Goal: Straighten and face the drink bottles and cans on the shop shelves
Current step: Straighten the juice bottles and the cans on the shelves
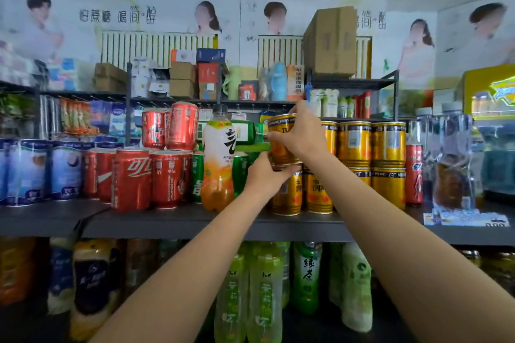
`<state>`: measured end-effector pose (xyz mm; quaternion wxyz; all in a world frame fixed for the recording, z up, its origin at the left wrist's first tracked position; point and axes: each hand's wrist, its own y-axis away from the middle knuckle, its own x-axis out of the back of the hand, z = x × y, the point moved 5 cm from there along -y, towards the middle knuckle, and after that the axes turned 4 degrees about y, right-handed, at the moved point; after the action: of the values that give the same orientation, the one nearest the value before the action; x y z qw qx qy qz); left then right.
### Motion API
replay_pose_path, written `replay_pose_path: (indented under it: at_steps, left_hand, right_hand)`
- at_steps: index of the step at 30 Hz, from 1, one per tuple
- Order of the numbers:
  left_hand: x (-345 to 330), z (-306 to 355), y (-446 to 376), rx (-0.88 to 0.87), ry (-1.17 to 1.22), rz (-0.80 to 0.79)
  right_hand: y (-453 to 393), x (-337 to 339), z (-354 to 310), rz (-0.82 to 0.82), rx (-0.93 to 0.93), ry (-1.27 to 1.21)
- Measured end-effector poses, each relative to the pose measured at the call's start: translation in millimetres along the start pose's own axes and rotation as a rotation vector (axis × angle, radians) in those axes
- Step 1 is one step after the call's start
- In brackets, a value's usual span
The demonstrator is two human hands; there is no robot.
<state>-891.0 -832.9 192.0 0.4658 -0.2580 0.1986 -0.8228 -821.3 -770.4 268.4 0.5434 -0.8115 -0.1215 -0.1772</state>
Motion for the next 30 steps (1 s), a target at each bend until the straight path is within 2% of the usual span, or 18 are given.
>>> replay_pose_path:
  at_steps: [5, 8, 10, 13, 15, 18, 21, 23, 25, 28, 30]
  left_hand:
    - [-0.6, -9.4, -3.9, 0.008, -0.005, 0.044]
    - [0.9, -11.4, -5.7, 0.017, 0.002, 0.036]
    - [0.5, -10.5, -5.3, 0.011, 0.011, 0.02]
    - [0.2, -9.5, -4.1, -0.015, -0.017, -0.012]
    - [4.3, -8.6, -2.1, -0.05, -0.024, -0.008]
    - [32.6, -3.4, 5.4, -0.207, -0.011, 0.205]
    - [75.1, -5.4, 14.4, -0.26, 0.01, 0.456]
    - [98.5, -16.1, 15.5, -0.216, 0.0, 0.514]
    - [115.8, -28.0, 16.6, -0.185, -0.063, 0.507]
    - [135.4, -45.1, 19.6, -0.172, -0.14, 0.459]
    - [140.6, -54.8, 21.7, -0.157, -0.105, 0.337]
  right_hand:
    - [2.3, -7.7, 2.0, -0.048, 0.036, 0.153]
    - [1.4, -2.6, -11.4, 0.004, 0.185, 0.59]
    - [0.5, -0.2, -15.3, -0.002, 0.225, 0.704]
    - [1.2, -1.1, -9.4, -0.107, 0.154, 0.642]
    - [5.4, -0.3, -11.4, -0.073, 0.15, 0.617]
    - [11.1, -0.5, -30.0, 0.072, 0.264, 0.495]
    - [10.2, -23.4, -59.9, -0.103, 0.295, 0.163]
    - [7.4, -46.1, -78.0, -0.194, 0.272, 0.102]
    - [6.0, -71.4, -89.6, -0.229, 0.244, 0.137]
    - [6.5, -100.9, -93.9, -0.313, 0.088, -0.053]
    - [8.0, -109.2, -90.0, -0.275, 0.008, -0.116]
